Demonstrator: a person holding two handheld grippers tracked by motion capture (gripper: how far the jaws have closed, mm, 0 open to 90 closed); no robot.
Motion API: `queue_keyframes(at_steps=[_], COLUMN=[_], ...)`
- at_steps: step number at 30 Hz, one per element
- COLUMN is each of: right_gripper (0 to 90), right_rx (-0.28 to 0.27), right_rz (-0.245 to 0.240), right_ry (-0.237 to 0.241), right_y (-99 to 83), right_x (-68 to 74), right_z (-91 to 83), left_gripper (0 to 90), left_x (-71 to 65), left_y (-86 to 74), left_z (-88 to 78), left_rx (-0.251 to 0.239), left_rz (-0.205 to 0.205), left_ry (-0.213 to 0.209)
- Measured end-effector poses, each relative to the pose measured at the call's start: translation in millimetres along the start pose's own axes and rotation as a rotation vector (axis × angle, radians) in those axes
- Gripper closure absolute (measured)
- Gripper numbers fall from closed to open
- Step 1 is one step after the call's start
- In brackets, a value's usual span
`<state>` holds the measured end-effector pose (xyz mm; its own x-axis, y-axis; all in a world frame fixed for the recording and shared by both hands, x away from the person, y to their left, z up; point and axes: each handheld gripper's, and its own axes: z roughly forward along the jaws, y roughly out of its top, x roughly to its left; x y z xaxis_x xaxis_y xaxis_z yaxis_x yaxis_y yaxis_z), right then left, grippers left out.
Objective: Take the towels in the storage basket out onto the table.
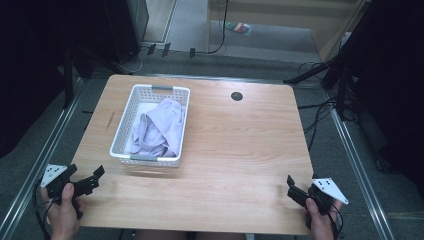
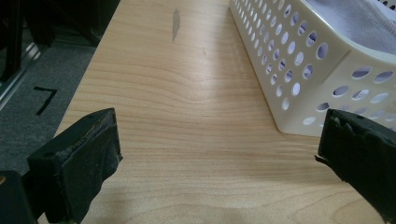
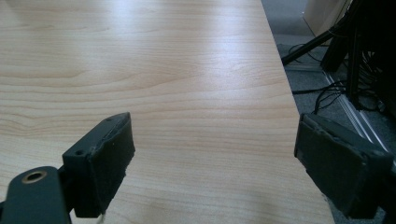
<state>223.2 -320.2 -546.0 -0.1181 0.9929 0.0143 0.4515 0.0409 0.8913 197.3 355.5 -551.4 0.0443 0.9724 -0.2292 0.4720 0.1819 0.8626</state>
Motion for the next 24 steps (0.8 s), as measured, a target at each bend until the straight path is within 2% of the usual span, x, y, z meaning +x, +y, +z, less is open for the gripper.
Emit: queue_keyframes(at_steps=[3, 5, 10, 15, 16, 17, 20, 22, 24], right_gripper=[12.3, 12.3, 12.3, 12.3, 12.3, 12.3, 12.4, 12.3, 12.3], right_rx=[-0.001, 0.001, 0.003, 0.003, 0.003, 0.003, 0.005, 0.007, 0.008], right_rz=[0.005, 0.005, 0.007, 0.005, 0.004, 0.004, 0.006, 0.004, 0.004], right_ry=[0.004, 0.003, 0.002, 0.006, 0.009, 0.009, 0.009, 0.010, 0.011], right_y=[0.0, 0.0, 0.2, -0.1, -0.3, -0.3, -0.2, -0.1, -0.1], right_x=[-0.5, -0.6, -0.2, -0.6, -0.8, -0.8, -0.8, -0.6, -0.5], right_z=[-0.1, 0.0, 0.2, -0.3, -0.5, -0.5, -0.3, -0.2, -0.2], left_gripper=[0.0, 0.0, 0.0, 0.0, 0.0, 0.0, 0.0, 0.0, 0.0], left_x=[2.0, 2.4, -0.7, -17.3, -25.4, -25.4, -39.0, -46.4, -53.6], left_y=[1.1, 2.1, 12.8, 29.6, 35.7, 35.7, 44.8, 50.2, 55.6], left_z=[-1.3, -1.6, -6.8, -14.3, -16.4, -16.4, -17.2, -16.9, -15.2], left_rx=[-0.007, 0.001, -0.010, -0.007, -0.007, -0.007, -0.004, -0.003, 0.011], left_rz=[-0.022, -0.022, -0.042, 0.018, 0.033, 0.033, 0.063, 0.068, 0.082], left_ry=[-0.008, -0.008, -0.031, -0.069, -0.084, -0.084, -0.113, -0.127, -0.124])
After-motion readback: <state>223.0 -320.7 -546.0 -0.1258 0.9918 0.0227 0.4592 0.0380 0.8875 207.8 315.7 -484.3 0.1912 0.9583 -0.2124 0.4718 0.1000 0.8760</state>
